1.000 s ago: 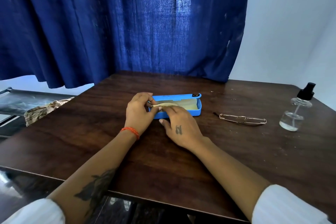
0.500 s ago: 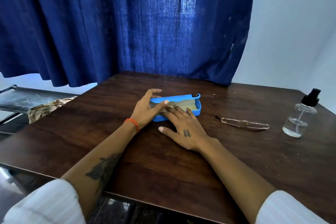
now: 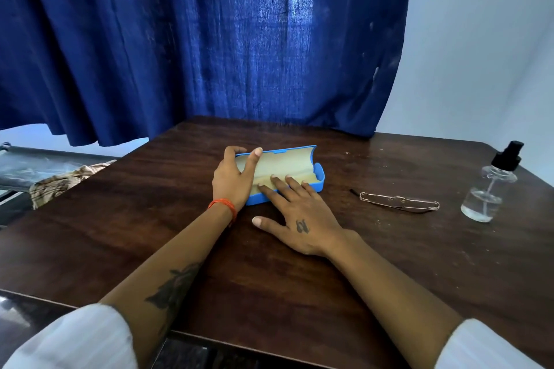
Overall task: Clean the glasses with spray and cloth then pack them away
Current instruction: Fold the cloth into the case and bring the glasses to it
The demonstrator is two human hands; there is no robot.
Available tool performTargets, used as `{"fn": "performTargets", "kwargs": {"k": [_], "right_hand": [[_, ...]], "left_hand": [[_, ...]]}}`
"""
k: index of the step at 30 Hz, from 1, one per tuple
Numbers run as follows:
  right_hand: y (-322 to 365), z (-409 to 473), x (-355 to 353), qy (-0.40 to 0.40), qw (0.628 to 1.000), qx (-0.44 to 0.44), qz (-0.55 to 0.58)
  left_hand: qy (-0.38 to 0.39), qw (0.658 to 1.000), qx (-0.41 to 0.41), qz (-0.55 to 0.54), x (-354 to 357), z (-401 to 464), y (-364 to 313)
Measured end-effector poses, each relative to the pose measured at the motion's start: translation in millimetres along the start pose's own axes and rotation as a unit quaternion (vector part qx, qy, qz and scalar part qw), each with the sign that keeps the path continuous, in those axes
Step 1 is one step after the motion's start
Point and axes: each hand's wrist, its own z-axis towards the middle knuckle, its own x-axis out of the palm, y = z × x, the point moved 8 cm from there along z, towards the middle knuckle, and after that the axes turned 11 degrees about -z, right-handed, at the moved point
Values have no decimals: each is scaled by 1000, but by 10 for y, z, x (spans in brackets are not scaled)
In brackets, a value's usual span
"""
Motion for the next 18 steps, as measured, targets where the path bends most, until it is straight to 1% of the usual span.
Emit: {"fn": "performTargets", "kwargs": {"k": [2, 6, 10, 14, 18], "right_hand": [[-7, 0, 7, 7, 1000, 2, 0], [0, -46, -65, -6, 1000, -8, 8], [-79, -229, -312, -67, 998, -6, 11], [-436, -600, -542, -132, 990, 54, -5], [-952, -1106, -649, -191, 969, 151, -51]], "left_hand": [[-4, 1000, 1, 24, 23, -5, 1], [-5, 998, 32, 53, 13, -24, -55], [11, 995, 72, 70, 5, -56, -121], [12, 993, 86, 74, -31, -56, -148], [10, 993, 95, 74, -18, -60, -161]]}}
